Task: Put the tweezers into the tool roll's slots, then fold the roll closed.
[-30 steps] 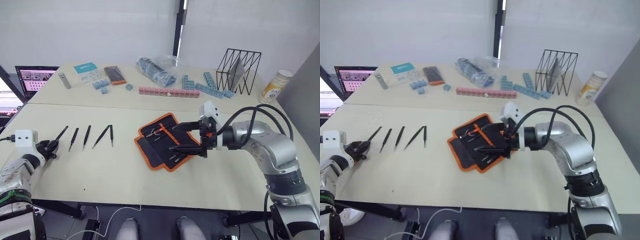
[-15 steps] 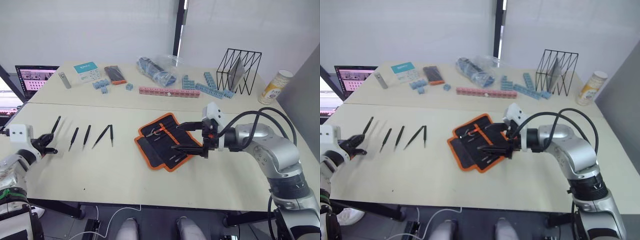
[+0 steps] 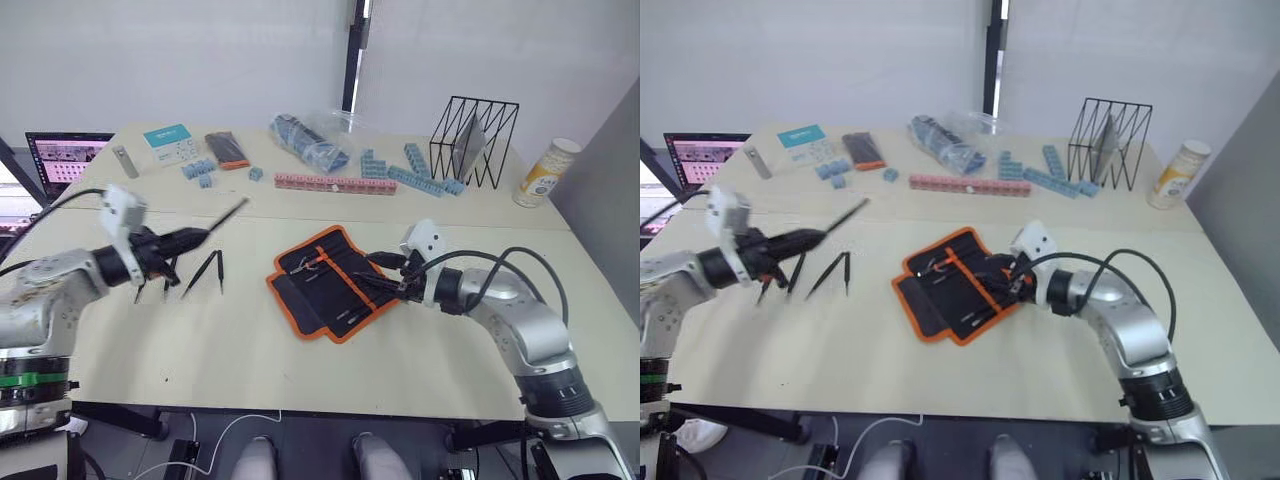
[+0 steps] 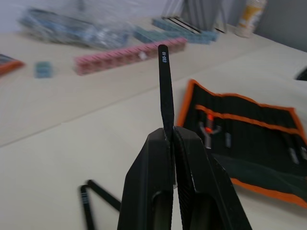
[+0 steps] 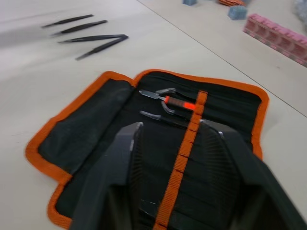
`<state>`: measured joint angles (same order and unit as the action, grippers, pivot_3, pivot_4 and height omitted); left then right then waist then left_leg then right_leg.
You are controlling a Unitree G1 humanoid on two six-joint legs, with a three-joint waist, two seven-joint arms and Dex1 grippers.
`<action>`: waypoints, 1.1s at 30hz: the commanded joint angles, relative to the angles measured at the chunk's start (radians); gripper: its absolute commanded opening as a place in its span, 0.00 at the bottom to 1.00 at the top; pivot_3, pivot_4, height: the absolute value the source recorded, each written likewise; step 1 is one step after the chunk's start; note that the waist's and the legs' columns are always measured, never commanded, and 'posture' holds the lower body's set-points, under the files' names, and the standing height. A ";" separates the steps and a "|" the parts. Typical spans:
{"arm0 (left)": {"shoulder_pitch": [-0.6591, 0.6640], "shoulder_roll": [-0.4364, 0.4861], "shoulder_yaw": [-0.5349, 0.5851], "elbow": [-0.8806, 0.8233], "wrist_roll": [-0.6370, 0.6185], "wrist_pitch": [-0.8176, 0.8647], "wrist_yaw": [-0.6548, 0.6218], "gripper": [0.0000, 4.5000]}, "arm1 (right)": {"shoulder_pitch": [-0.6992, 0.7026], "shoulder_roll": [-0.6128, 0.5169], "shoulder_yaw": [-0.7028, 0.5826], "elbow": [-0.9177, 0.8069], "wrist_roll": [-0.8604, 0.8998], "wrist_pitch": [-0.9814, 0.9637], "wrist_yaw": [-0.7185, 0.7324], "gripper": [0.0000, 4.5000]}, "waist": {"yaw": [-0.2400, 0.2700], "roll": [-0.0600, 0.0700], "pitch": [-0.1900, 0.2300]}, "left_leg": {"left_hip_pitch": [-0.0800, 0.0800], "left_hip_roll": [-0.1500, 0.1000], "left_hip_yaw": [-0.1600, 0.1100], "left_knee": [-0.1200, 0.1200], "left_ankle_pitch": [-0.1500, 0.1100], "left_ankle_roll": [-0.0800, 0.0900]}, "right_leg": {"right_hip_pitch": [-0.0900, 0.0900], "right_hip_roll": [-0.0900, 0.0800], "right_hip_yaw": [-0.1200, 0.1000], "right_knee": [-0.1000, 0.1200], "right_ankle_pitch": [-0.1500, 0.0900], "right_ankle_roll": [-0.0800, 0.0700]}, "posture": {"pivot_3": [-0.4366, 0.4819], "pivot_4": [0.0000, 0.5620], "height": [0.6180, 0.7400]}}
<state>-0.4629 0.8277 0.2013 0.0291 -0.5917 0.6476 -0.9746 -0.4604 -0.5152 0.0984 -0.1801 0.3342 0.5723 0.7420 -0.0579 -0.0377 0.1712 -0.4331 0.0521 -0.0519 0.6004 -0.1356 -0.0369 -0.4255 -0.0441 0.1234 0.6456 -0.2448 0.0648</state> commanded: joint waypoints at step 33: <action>-0.310 -0.260 -0.484 0.182 0.343 0.102 0.001 0.00 | 0.172 0.122 0.031 0.144 -0.138 -0.178 -0.126 0.02 | -0.010 0.000 0.000 | -0.001 -0.001 -0.002 0.007 0.000 0.000 | 0.003 0.001 0.000 0.001 0.000 0.003 | 0.48 0.27 1.00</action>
<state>-0.7496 0.5675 -0.2877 0.2156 -0.2599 0.7586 -0.9674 -0.3024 -0.3907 0.1323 -0.0275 0.1990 0.3911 0.6089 -0.0675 -0.0376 0.1714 -0.4340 0.0509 -0.0543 0.6073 -0.1356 -0.0368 -0.4222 -0.0434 0.1238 0.6471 -0.2446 0.0676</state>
